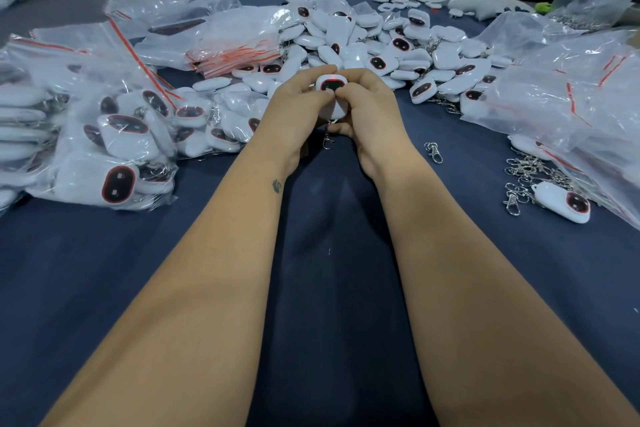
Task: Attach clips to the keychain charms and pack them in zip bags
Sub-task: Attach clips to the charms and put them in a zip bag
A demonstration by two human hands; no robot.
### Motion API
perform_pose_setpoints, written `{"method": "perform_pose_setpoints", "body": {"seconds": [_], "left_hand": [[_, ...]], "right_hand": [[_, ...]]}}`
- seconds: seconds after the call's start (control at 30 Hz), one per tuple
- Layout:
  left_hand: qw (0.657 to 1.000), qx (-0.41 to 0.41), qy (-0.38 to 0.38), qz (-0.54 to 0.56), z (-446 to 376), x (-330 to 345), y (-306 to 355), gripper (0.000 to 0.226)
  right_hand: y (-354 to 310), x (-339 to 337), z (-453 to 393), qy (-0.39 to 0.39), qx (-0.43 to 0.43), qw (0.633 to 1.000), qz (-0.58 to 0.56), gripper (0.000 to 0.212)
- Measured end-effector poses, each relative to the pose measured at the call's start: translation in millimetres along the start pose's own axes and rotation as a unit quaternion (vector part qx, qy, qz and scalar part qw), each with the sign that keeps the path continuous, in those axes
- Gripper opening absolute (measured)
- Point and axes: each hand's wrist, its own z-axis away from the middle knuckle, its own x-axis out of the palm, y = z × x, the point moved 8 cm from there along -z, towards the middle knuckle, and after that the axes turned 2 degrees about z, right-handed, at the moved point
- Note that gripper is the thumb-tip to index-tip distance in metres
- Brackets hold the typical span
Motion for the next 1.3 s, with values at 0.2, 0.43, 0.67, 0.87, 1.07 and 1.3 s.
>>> {"method": "perform_pose_setpoints", "body": {"seconds": [0.2,0.43,0.67,0.87,1.07,1.3], "left_hand": [[1.0,-0.004,0.016,0.002,1,-2,0,0.032],[0.999,0.019,0.042,0.013,3,-6,4,0.023],[0.998,0.029,0.051,0.032,4,-8,4,0.024],[0.983,0.018,0.091,0.159,0,-14,4,0.024],[0.965,0.002,0.126,0.228,-1,-20,4,0.023],[0.992,0.058,0.095,-0.053,5,-9,19,0.032]], "right_hand": [[-1,2,1,-0.007,0.004,1.0,-0.014,0.018],[-3,2,3,-0.012,0.004,1.0,-0.024,0.022],[-2,4,4,-0.025,0.014,0.999,-0.033,0.026],[2,10,3,-0.073,-0.005,0.997,0.039,0.042],[-2,-6,-3,0.008,-0.022,1.0,0.009,0.012],[1,-21,-3,0.083,0.005,0.992,-0.095,0.019]]}}
